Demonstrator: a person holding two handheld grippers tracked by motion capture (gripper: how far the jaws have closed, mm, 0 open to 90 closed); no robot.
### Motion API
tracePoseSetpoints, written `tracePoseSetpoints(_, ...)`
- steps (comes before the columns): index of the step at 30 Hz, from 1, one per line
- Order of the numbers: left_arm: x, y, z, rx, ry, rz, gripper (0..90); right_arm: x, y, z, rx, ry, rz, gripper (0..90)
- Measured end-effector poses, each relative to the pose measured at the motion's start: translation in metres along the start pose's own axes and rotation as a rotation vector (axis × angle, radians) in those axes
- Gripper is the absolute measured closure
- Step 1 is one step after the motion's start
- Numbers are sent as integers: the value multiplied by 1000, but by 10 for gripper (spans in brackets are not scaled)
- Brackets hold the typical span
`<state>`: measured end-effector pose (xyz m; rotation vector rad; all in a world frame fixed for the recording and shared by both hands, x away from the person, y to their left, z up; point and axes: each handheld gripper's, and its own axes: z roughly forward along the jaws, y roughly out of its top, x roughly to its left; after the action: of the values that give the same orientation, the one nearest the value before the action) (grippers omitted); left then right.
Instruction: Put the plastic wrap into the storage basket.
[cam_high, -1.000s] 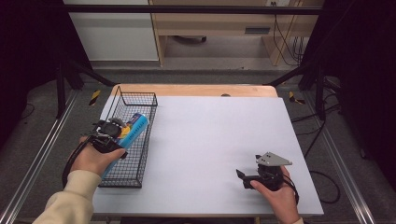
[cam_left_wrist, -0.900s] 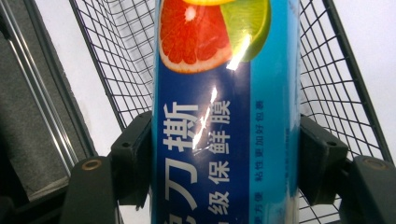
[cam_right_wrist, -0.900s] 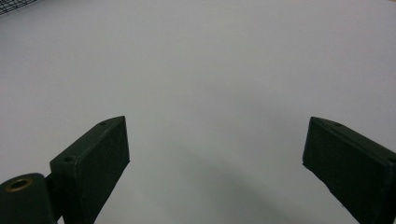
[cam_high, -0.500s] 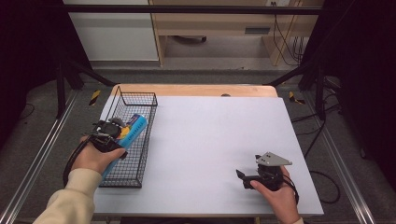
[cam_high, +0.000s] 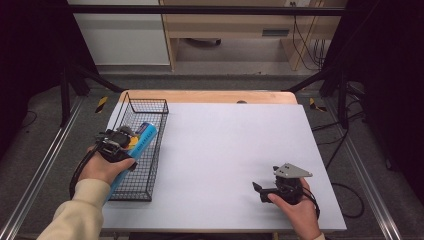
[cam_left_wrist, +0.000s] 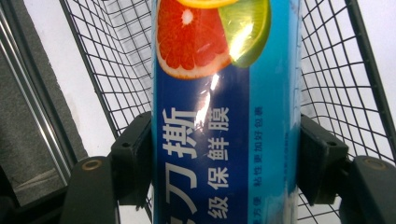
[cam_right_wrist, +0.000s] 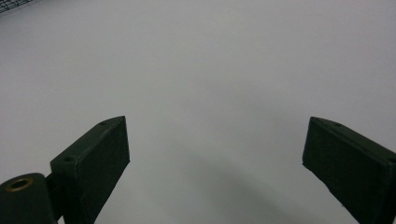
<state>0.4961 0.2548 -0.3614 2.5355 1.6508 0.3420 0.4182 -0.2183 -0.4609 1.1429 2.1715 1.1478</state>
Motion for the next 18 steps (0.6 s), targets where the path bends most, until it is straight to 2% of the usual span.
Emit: tracePoseSetpoints(18,0,1,6,12,0,1,320,0,0,0,1,0,2,78)
